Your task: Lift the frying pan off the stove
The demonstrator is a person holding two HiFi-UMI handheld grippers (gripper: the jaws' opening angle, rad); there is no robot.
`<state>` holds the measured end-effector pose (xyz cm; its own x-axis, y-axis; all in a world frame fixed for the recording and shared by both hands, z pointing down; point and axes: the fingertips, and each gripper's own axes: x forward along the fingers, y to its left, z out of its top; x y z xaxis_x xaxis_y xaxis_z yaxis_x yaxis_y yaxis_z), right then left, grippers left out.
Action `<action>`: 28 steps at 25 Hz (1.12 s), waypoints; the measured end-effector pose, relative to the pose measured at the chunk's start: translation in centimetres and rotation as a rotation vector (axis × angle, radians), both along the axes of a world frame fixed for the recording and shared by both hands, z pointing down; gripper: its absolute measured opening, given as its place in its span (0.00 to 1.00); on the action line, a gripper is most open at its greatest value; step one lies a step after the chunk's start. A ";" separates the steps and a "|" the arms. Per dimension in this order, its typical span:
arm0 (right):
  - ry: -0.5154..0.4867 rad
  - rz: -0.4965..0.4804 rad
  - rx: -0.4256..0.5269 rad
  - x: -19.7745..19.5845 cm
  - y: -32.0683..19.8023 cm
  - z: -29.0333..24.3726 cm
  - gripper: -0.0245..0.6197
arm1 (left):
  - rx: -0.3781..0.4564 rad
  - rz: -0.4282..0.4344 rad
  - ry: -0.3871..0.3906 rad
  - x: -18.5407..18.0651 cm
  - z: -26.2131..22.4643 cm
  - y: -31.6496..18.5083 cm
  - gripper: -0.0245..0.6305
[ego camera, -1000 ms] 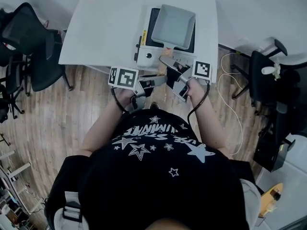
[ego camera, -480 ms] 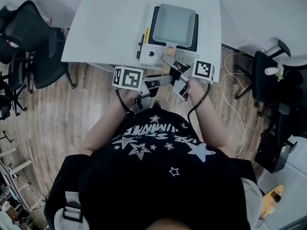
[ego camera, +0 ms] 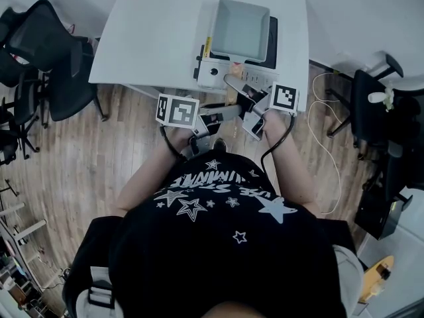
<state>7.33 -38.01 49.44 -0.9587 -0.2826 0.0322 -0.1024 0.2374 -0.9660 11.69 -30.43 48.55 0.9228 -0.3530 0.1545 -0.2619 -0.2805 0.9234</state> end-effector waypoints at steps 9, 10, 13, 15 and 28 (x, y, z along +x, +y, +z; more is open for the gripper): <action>-0.021 0.044 0.069 -2.2 4.1 -3.0 0.26 | 0.069 0.033 0.008 -2.8 -2.5 4.2 0.22; -0.019 0.046 0.076 -2.2 4.2 -3.2 0.26 | 0.073 0.037 0.009 -2.9 -2.7 4.4 0.22; -0.027 0.059 0.086 -2.4 4.5 -4.0 0.26 | 0.079 0.044 0.016 -3.1 -3.5 4.7 0.22; -0.027 0.065 0.093 -2.4 4.8 -4.4 0.26 | 0.079 0.053 0.021 -3.2 -3.8 5.0 0.22; 0.009 0.136 0.119 -4.5 8.1 -6.2 0.27 | 0.093 0.137 0.058 -5.9 -5.7 8.6 0.23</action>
<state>2.79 -29.86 43.27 -0.9114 -0.4115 -0.0007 -0.1498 0.3333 -0.9308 5.82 -21.86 42.83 0.9697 -0.2335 0.0716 -0.1619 -0.3951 0.9043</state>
